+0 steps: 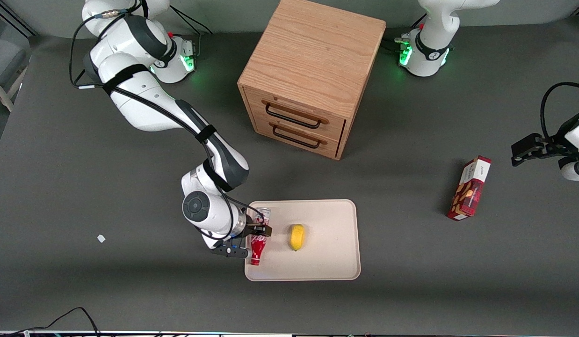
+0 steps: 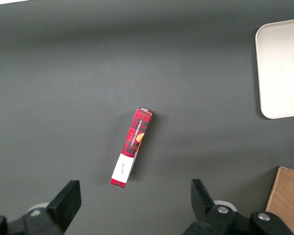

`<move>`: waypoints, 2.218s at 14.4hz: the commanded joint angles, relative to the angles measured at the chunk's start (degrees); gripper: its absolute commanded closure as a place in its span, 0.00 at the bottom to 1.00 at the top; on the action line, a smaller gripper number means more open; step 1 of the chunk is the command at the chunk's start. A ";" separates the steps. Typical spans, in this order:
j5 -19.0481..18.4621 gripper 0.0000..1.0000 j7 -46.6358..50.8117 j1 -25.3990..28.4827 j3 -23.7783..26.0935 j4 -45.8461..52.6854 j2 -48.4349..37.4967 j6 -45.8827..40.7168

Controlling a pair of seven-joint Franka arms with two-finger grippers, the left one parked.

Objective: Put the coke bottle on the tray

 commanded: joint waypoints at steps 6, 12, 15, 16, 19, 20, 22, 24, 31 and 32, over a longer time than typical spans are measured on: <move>-3.16 0.00 1.29 1.03 -0.45 1.36 0.50 0.33; -3.25 0.00 1.38 -0.20 -0.36 -0.92 -15.63 -18.60; -3.25 0.00 0.59 -2.48 -0.62 -1.28 -29.25 -33.99; -2.55 0.00 0.50 -3.18 -1.84 -1.10 -33.04 -38.39; -1.06 0.00 -1.95 -3.46 -6.93 -1.19 -43.94 -53.07; 0.60 0.00 -5.01 -3.63 -9.48 -1.53 -47.19 -57.46; 4.55 0.00 -8.37 -3.72 -15.45 -4.85 -53.34 -62.76; 6.06 0.00 -11.17 -3.63 -19.94 -14.75 -61.95 -61.56; 6.07 0.00 -14.88 -3.37 -23.04 -31.53 -74.48 -52.67; 6.07 0.00 -14.62 -3.11 -23.04 -29.07 -73.34 -53.02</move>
